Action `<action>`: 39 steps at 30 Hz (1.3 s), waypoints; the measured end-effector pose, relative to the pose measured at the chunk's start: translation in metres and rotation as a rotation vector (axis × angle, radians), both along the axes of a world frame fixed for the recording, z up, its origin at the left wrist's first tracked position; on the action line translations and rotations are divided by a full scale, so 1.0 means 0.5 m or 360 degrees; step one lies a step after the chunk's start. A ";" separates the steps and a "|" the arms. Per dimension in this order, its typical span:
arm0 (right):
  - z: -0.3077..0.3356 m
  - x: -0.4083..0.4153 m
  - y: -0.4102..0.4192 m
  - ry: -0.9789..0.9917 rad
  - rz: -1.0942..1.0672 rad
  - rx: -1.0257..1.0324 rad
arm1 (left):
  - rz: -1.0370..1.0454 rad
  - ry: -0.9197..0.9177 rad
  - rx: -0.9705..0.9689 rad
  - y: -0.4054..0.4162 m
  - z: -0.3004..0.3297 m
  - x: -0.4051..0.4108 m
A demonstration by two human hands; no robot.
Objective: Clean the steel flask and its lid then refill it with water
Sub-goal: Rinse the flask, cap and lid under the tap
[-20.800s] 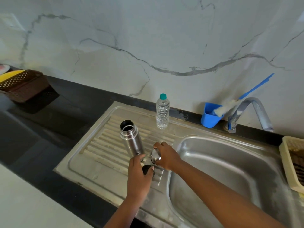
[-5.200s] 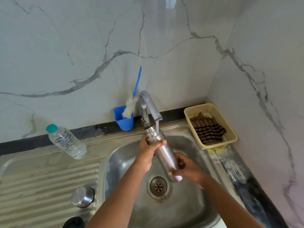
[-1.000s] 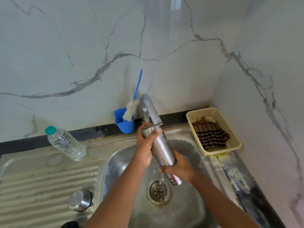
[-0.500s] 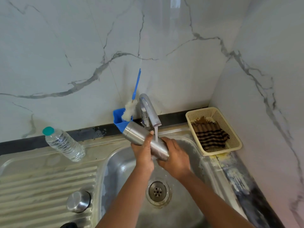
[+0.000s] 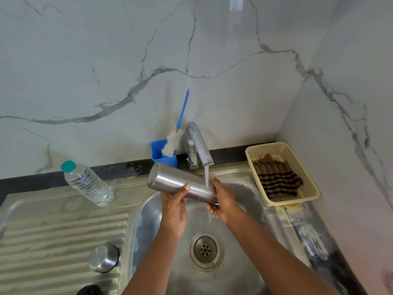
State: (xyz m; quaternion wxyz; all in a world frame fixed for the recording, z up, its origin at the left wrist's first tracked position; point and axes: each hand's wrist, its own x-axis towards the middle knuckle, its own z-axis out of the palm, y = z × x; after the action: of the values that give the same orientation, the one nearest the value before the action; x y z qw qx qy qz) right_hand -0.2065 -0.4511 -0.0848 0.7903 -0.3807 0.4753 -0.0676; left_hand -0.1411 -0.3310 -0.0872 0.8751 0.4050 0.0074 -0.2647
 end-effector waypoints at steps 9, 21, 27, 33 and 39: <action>-0.010 -0.062 -0.044 0.0049 -0.0234 -0.0992 | 0.0290 0.0329 0.0210 0.013 -0.023 -0.015; -0.073 -0.286 -0.002 -0.0205 0.0202 -0.1626 | 0.0050 0.0148 0.0629 -0.137 0.012 -0.019; -0.092 -0.282 0.022 0.0281 0.0615 -0.1464 | -0.0185 0.0041 0.0494 -0.172 0.058 -0.042; -0.089 -0.238 0.022 0.0645 0.0547 -0.2545 | 0.0030 -0.0009 0.0438 -0.139 0.052 -0.022; -0.057 -0.211 0.003 0.0271 0.0757 -0.2170 | 0.0131 0.0070 0.0661 -0.121 0.051 -0.008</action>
State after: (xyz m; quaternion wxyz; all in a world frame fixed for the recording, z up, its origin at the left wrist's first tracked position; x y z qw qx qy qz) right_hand -0.3118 -0.4498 -0.1135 0.3308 -0.8856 0.2918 -0.1454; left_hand -0.1453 -0.3917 -0.0615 0.7827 0.5700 0.0975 -0.2302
